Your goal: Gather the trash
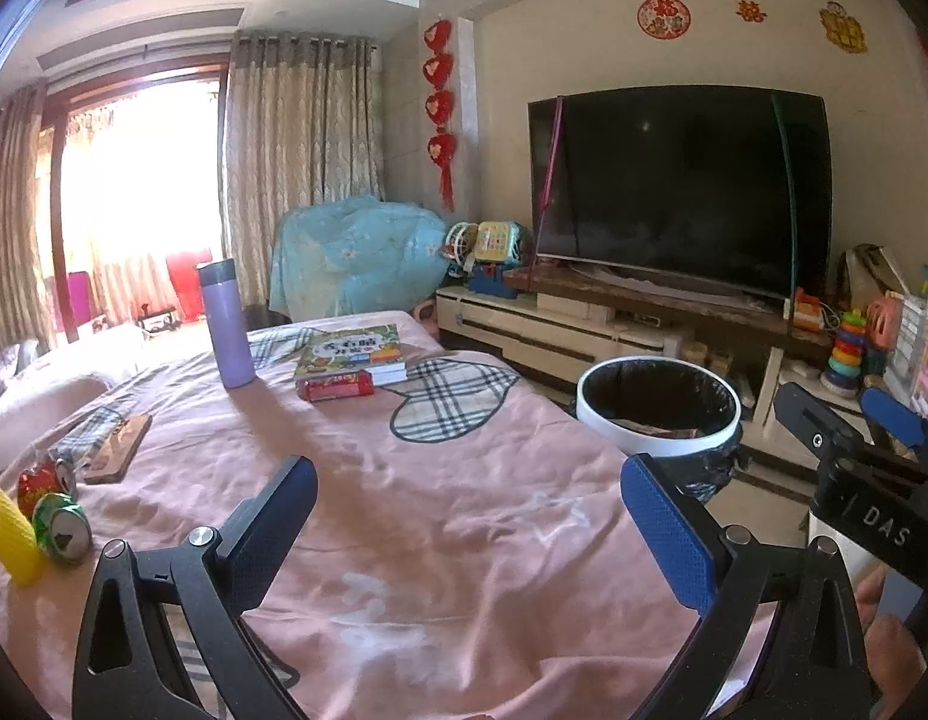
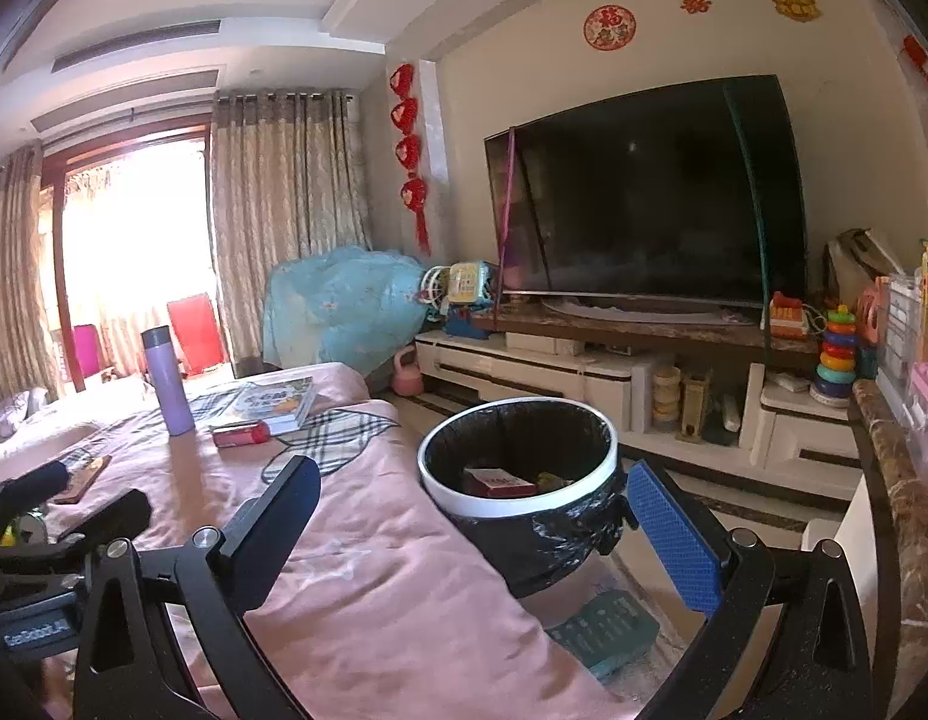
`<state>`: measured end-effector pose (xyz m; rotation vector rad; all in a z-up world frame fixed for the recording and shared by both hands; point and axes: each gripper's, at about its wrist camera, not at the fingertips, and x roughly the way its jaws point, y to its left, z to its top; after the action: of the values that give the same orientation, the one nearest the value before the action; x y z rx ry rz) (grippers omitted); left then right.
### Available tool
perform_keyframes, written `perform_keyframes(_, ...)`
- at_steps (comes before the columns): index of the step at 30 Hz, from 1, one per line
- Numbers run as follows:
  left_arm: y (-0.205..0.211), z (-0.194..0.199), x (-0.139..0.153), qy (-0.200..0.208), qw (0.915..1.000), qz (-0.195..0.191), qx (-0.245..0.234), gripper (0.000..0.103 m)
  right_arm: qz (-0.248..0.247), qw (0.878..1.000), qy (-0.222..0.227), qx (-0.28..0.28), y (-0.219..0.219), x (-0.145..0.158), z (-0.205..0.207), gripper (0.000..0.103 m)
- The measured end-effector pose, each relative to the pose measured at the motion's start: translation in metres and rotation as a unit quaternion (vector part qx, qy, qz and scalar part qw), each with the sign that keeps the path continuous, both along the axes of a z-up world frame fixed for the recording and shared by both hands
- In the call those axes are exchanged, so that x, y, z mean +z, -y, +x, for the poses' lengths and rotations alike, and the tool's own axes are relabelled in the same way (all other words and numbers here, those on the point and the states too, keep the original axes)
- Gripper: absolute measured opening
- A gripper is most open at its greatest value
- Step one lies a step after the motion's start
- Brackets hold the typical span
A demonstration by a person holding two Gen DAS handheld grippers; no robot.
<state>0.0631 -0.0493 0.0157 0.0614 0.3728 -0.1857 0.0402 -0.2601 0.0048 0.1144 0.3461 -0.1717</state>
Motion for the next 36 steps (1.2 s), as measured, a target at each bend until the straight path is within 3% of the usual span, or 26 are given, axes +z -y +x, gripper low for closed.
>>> perform_keyframes(36, -0.008, 0.013, -0.011, -0.006, 1.0, 0.0, 0.006, 0.102, -0.014, 1.0, -0.012, -0.012, -0.001, -0.009, 0.004, 0.103)
